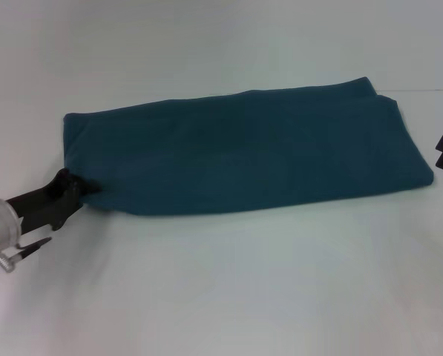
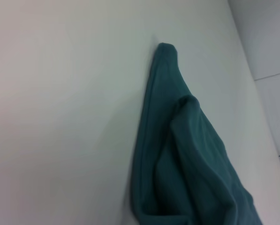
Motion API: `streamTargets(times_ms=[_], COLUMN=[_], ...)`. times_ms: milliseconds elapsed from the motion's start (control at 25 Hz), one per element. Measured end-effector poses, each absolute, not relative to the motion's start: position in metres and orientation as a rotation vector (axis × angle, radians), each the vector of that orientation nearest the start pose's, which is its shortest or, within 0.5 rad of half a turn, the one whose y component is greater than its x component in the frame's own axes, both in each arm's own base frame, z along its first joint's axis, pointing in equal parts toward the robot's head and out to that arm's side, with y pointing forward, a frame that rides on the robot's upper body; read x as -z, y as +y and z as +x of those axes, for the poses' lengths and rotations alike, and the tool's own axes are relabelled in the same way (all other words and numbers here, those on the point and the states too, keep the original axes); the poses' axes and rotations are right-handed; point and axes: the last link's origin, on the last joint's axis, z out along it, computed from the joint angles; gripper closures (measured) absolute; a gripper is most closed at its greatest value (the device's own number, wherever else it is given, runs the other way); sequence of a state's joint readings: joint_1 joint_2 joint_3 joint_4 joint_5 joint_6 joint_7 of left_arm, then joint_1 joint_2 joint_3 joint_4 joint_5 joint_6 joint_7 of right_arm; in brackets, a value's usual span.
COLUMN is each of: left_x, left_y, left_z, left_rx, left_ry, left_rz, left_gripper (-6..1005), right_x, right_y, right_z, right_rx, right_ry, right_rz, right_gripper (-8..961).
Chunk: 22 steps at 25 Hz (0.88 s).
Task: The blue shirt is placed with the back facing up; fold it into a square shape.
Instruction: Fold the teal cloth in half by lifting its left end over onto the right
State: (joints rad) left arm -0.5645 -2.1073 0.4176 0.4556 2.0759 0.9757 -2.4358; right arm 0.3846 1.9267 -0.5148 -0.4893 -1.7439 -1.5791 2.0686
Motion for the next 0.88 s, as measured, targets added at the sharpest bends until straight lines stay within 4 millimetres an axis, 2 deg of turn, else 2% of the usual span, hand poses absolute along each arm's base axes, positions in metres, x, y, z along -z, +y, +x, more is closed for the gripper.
streamTargets(times_ms=[240,480,760,880], left_x=[-0.007,-0.039,-0.064,-0.069], left_y=[0.347,0.334,0.331,0.333], left_z=[-0.36,-0.382,-0.397,-0.392], left_rx=[-1.225,-1.269,-1.205,-1.24], left_ry=[2.838,2.895,2.96,2.908], left_rz=[1.92,1.961,2.077,2.114], left_gripper=[991,990,990,989], right_x=[-0.081,-0.079,-0.077,-0.076], right_y=[0.306,0.304,0.302,0.302], right_z=[0.334,0.338,0.34,0.341], right_rx=[-1.246,-1.249,-1.246,-1.241], right_ry=[1.694,1.72,1.73,1.736], right_rz=[-1.961,-1.933,-1.92,-1.912], right_gripper=[267,267,267,267])
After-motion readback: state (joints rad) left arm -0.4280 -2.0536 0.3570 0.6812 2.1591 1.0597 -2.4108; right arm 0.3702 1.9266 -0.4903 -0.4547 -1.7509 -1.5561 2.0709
